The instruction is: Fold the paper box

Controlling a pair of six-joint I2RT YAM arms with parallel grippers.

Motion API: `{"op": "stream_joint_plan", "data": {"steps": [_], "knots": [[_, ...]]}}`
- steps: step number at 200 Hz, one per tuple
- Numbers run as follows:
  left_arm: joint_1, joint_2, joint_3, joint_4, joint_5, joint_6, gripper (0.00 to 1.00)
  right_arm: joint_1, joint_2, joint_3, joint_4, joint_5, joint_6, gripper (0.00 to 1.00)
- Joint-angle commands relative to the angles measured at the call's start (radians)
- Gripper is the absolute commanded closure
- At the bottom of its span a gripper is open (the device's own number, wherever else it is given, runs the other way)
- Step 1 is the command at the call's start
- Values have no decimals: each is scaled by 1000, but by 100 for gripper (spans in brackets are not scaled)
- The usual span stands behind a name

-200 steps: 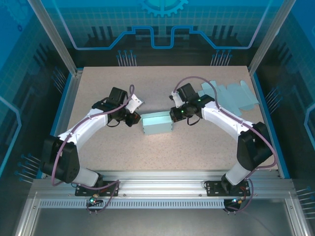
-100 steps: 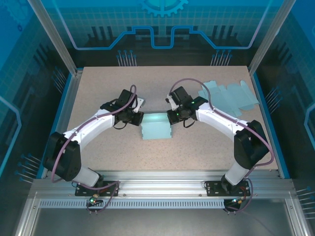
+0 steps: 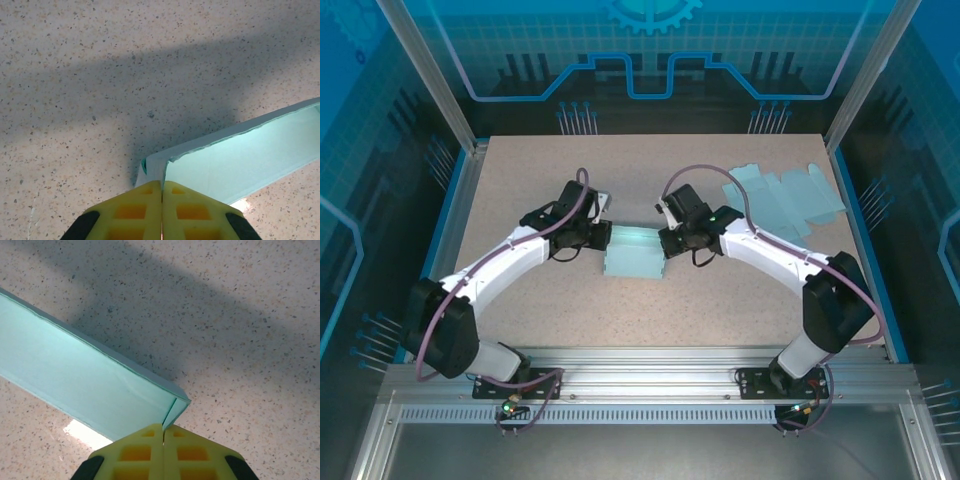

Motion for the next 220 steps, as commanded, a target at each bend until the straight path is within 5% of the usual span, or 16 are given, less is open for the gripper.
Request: {"op": "stream_joint_plan", "data": {"steps": [1, 84, 220], "knots": [[-25, -25, 28, 65, 46, -33, 91, 42, -31, -15, 89, 6, -30, 100], [-26, -35, 46, 52, 45, -35, 91, 98, -5, -14, 93, 215, -64, 100], [-27, -52, -33, 134, 36, -137, 89, 149, 44, 23, 67, 295, -82, 100]]}}
